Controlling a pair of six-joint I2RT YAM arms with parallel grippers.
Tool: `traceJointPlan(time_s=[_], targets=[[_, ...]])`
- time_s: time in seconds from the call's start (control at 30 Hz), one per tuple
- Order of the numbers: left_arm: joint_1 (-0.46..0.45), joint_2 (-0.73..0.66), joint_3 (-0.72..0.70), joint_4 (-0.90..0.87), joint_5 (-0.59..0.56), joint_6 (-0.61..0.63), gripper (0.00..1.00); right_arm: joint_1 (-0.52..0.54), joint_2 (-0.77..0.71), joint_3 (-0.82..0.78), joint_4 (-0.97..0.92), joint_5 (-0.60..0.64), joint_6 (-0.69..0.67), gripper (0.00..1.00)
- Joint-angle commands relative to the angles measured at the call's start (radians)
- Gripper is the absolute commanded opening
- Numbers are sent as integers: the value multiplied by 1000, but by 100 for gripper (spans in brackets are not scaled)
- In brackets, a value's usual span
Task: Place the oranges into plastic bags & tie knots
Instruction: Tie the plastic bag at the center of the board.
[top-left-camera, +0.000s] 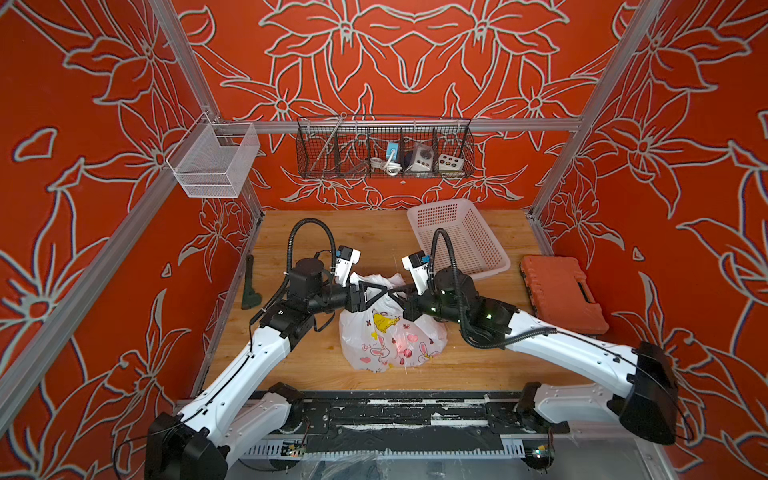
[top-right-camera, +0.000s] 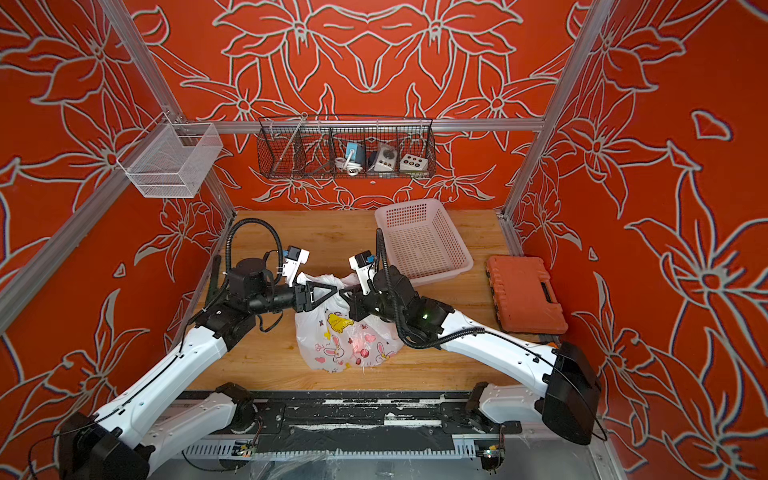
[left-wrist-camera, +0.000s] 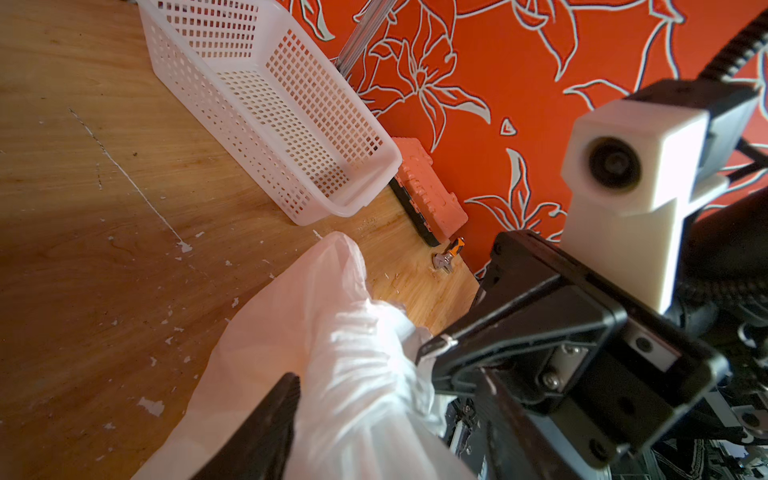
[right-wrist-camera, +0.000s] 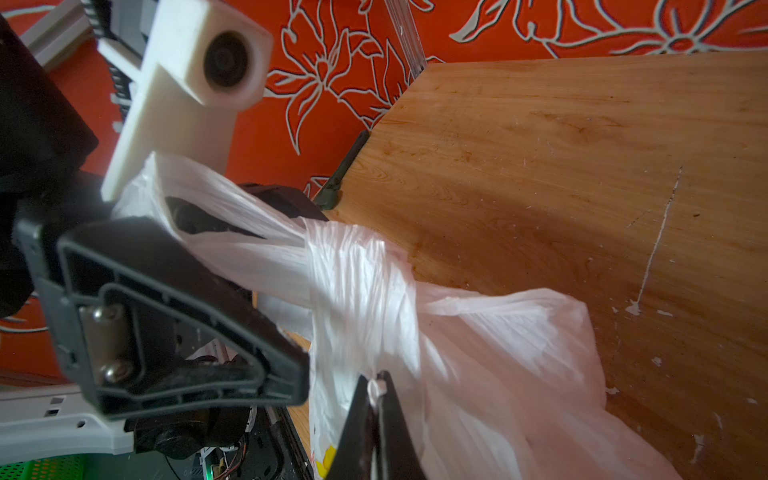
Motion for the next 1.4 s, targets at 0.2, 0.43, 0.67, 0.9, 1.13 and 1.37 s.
traceJointPlan(time_s=[0.2, 0.43, 0.67, 0.9, 1.13, 1.37], targets=[[7, 70, 69, -97, -47, 5, 55, 14, -18, 4, 27, 27, 0, 0], [6, 82, 82, -97, -46, -8, 29, 28, -18, -7, 27, 30, -20, 0], [6, 79, 98, -111, -58, 13, 6, 31, -29, 24, -55, 22, -33, 19], [6, 85, 128, -142, -79, 62, 0, -6, -97, 176, -417, 3, -223, 59], [3, 79, 134, -134, -43, 104, 0, -162, -8, 310, -513, -218, -489, 79], [-5, 84, 153, -132, 14, 203, 0, -218, 130, 353, -471, -474, -771, 81]])
